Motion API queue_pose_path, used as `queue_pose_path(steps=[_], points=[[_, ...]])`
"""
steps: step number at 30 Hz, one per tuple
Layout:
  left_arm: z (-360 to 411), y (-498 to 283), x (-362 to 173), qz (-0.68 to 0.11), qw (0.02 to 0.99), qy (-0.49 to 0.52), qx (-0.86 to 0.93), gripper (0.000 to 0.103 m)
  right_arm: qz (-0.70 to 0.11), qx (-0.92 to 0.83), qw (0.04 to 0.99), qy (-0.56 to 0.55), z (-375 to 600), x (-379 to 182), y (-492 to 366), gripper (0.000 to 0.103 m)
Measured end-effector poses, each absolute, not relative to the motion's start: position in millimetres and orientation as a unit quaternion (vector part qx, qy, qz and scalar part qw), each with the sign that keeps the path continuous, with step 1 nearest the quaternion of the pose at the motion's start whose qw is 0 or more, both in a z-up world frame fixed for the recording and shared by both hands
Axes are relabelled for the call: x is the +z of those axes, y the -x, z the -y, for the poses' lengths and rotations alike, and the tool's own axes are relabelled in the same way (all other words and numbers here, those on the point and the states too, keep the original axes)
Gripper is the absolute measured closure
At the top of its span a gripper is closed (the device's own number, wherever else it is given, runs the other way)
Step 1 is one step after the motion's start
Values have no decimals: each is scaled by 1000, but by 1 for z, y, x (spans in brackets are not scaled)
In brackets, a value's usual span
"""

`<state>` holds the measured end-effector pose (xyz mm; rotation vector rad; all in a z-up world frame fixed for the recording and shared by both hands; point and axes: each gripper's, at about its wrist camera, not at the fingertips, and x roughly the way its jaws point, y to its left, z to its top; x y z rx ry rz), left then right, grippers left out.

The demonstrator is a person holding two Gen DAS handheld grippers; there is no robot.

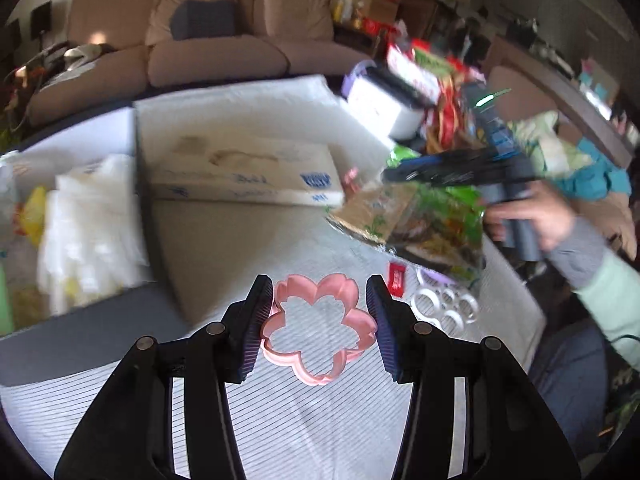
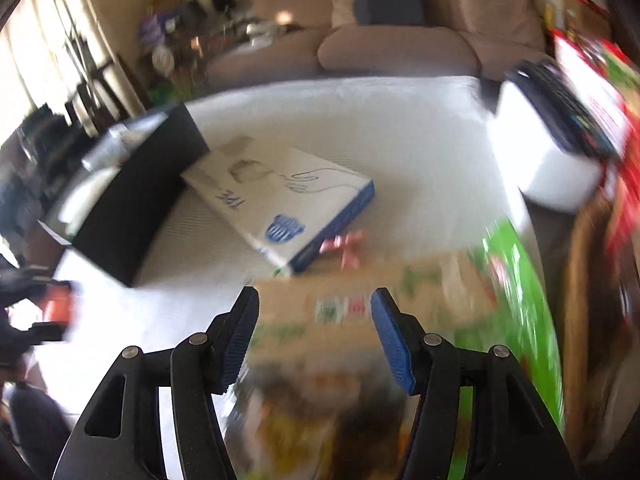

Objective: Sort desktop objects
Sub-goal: 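Carry the cookie cutter over the green bowl and open the left tool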

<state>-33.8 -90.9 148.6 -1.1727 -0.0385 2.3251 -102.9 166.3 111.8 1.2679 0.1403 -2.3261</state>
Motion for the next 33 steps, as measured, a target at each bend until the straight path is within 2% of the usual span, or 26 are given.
queue_pose_path(steps=[8,18,26,27,29,31,33], points=[[225,48,183,57,169,420,890,57,-191,-820,257,-474,-123,68,157,42],[340,68,151,148,88,434,884,57,-108,-798,324,-498,-142,59,172,44],[381,102,126,139,30,471,871,57,-85,-780,346,-514,-149,55,173,42],[383,106,122,134,22,477,868,57,-86,-781,346,-513,-148,54,174,44],[386,113,116,125,9,483,867,57,-78,-781,352,-510,-147,54,174,52],[389,120,112,124,2,486,865,57,-76,-784,351,-507,-147,55,174,68],[392,127,106,130,-5,490,862,57,-70,-785,349,-506,-149,56,173,71]])
